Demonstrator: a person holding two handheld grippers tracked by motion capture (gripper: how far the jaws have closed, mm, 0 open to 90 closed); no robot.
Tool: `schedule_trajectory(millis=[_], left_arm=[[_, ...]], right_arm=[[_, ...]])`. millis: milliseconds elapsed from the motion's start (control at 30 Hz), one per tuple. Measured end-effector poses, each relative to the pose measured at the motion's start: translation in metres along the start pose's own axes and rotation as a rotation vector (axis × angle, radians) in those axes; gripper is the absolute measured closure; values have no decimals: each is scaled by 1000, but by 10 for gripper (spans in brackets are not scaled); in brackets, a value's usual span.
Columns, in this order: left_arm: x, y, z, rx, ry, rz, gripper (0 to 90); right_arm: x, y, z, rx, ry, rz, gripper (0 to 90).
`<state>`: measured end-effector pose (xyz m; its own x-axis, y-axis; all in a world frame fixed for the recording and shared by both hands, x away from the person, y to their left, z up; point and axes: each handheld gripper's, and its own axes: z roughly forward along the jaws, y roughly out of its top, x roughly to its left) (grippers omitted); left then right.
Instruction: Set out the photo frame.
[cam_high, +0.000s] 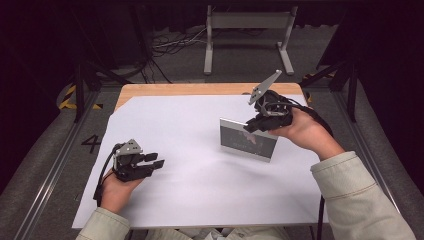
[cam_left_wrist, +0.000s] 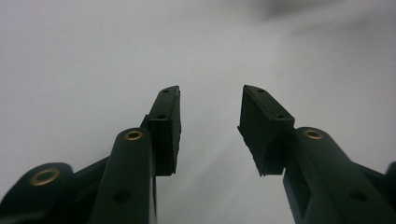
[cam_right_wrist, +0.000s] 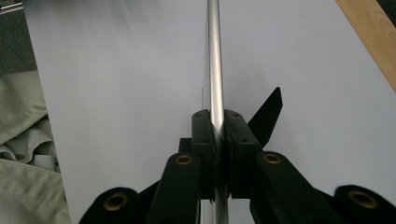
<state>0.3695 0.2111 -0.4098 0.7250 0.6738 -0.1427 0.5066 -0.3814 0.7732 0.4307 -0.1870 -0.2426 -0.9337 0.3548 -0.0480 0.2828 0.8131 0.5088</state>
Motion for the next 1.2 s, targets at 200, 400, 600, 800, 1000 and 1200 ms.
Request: schedule_trajectory(millis=[200,400,600,800,1000,1200], left_arm=[[0,1,1,3,-5,1,588],[0,2,3,3,-4,9,588],[0,4,6,8,-8,17,588],[0,4,7,10,-16,14,587],[0,2,6,10,-13,9,587],[0,1,4,5,-7,5,587]], right_arm=[[-3,5,6,5,22,-29,844],[-5,7,11,1,46,-72,844],[-6,8,15,5,71,-100,844],[-8,8,20,9,98,-111,844],[-10,9,24,9,121,-141,844],[-12,10,32,16,142,-182,844]])
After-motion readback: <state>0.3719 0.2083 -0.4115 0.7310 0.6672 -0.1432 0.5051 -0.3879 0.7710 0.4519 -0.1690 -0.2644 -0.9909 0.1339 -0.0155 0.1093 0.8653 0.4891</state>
